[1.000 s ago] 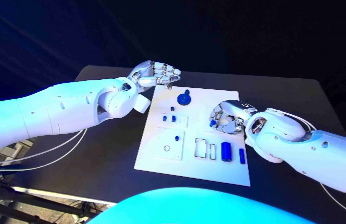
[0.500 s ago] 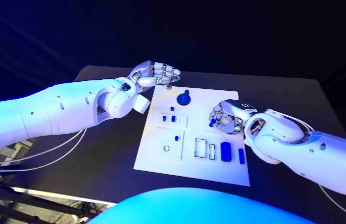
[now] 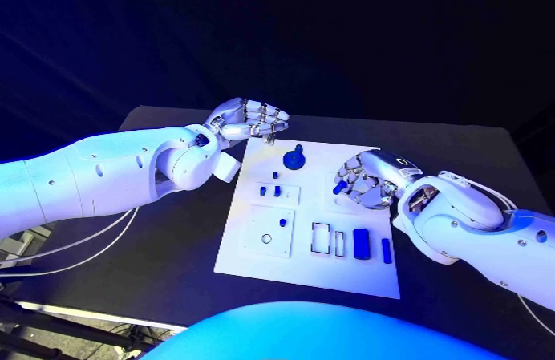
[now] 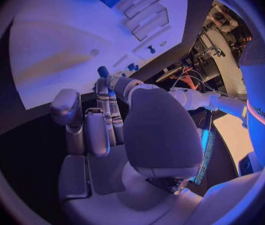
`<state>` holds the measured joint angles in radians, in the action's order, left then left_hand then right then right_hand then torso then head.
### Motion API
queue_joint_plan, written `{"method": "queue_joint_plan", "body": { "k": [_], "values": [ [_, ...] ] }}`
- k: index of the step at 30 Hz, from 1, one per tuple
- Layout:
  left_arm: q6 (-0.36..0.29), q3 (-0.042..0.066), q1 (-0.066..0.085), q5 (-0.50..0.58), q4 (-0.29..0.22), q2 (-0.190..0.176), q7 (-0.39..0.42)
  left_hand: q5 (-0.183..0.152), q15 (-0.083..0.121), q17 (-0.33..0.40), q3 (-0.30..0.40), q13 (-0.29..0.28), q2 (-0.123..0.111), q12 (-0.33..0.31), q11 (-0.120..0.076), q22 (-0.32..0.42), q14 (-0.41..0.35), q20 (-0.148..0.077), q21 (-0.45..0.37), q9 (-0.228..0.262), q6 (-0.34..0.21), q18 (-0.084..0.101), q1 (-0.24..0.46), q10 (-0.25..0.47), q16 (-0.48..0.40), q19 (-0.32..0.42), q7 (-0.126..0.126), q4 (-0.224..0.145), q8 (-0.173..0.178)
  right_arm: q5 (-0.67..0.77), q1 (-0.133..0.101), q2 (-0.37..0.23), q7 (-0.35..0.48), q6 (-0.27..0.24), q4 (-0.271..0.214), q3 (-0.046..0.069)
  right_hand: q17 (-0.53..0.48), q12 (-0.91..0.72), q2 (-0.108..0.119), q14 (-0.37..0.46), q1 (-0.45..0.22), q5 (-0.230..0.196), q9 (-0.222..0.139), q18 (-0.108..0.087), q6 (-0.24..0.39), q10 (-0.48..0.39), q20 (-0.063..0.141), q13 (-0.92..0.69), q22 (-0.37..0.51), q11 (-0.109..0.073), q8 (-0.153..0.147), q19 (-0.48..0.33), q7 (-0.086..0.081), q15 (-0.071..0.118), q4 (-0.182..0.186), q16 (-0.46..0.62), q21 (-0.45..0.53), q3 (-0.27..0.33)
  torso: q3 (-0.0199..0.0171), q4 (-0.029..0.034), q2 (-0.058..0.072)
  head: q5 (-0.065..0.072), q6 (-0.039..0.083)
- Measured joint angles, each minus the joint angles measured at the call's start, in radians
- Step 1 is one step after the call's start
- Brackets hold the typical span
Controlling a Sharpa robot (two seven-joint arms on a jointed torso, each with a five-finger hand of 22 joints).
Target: Assemble the parts on the task board
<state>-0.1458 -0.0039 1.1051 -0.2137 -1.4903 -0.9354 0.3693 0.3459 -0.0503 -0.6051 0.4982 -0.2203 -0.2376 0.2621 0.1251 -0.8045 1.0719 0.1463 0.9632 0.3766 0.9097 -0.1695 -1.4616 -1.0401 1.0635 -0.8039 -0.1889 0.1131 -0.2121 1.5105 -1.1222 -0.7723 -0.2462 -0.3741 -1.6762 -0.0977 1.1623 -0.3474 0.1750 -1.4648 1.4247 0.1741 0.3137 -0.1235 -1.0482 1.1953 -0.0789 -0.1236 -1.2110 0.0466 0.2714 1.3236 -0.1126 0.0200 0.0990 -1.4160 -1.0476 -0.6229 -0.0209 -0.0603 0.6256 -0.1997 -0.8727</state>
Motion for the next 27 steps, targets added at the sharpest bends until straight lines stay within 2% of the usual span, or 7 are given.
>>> {"method": "queue_joint_plan", "body": {
  "k": [6, 12, 19, 22, 27],
  "values": [
    [0.001, 0.000, 0.000, 0.000, 0.001, 0.002, 0.000, 0.000, 0.000, 0.000, 0.000, 0.000, 0.000, 0.000, 0.000, 0.000, 0.000, 0.000, 0.000, 0.000, 0.000, 0.000, 0.000, 0.000, 0.000, 0.000, 0.000, 0.000, 0.000, -0.024, -0.012, -0.009, 0.000, -0.017, -0.058, 0.006, 0.000, 0.000, 0.004, 0.000, -0.004, 0.000, 0.000, 0.000, 0.001, 0.004, 0.000, 0.000, 0.000, -0.004, 0.004, 0.000, 0.000, 0.000, 0.000, 0.000, 0.000, 0.000, 0.0003, 0.0000, 0.000, -0.002, 0.000],
    [0.001, 0.000, 0.000, 0.000, 0.002, 0.005, -0.001, 0.000, 0.000, 0.000, 0.000, 0.000, 0.000, 0.000, 0.000, 0.000, 0.000, 0.000, 0.000, 0.000, 0.000, 0.000, 0.000, 0.000, 0.000, 0.000, 0.000, 0.000, 0.000, -0.040, -0.008, 0.043, 0.003, -0.022, -0.090, 0.004, -0.002, 0.000, 0.004, 0.000, -0.012, 0.000, 0.000, 0.000, 0.002, 0.004, 0.000, 0.000, 0.000, -0.004, 0.008, 0.000, -0.002, 0.000, -0.003, 0.000, 0.000, -0.003, -0.0005, -0.0012, 0.002, -0.010, 0.000],
    [0.003, 0.000, 0.000, -0.001, 0.004, 0.015, -0.001, 0.000, 0.000, 0.000, 0.000, 0.000, 0.000, 0.000, 0.000, 0.000, 0.000, 0.000, 0.000, 0.000, 0.000, 0.000, 0.000, 0.000, 0.000, 0.000, 0.000, 0.000, 0.000, -0.038, 0.029, 0.134, 0.015, -0.022, -0.086, -0.006, -0.008, 0.000, 0.007, 0.000, -0.022, 0.006, 0.000, 0.000, 0.002, 0.004, 0.000, -0.003, 0.004, -0.004, 0.010, 0.000, -0.002, 0.000, -0.009, 0.000, 0.005, -0.009, -0.0016, 0.0008, 0.003, -0.020, 0.000],
    [0.005, 0.000, 0.000, -0.001, 0.007, 0.018, -0.001, 0.000, 0.000, 0.000, 0.000, 0.000, 0.000, 0.000, 0.000, 0.000, 0.000, 0.000, 0.000, 0.000, 0.000, 0.000, 0.000, 0.000, 0.000, 0.000, 0.000, 0.000, 0.000, -0.034, 0.048, 0.167, 0.020, -0.021, -0.070, -0.010, -0.008, 0.000, 0.008, 0.000, -0.023, 0.008, 0.000, 0.000, 0.003, 0.004, 0.000, -0.004, 0.005, -0.003, 0.012, 0.000, -0.003, 0.000, -0.010, 0.000, 0.005, -0.009, -0.0017, 0.0025, 0.003, -0.026, 0.000],
    [0.006, 0.000, 0.000, -0.001, 0.008, 0.021, -0.001, 0.000, 0.000, 0.001, 0.000, -0.001, 0.000, 0.004, 0.000, 0.000, 0.000, 0.000, 0.000, 0.000, 0.000, 0.000, 0.000, 0.000, 0.000, 0.000, 0.000, 0.000, 0.000, -0.026, 0.067, 0.203, 0.028, -0.017, -0.043, -0.020, -0.009, 0.000, 0.008, 0.000, -0.023, 0.008, 0.000, 0.000, 0.004, 0.004, 0.000, -0.004, 0.007, -0.003, 0.012, 0.000, -0.004, 0.000, -0.010, 0.000, 0.012, -0.009, -0.0012, 0.0011, 0.004, -0.038, 0.000]
  ]
}}
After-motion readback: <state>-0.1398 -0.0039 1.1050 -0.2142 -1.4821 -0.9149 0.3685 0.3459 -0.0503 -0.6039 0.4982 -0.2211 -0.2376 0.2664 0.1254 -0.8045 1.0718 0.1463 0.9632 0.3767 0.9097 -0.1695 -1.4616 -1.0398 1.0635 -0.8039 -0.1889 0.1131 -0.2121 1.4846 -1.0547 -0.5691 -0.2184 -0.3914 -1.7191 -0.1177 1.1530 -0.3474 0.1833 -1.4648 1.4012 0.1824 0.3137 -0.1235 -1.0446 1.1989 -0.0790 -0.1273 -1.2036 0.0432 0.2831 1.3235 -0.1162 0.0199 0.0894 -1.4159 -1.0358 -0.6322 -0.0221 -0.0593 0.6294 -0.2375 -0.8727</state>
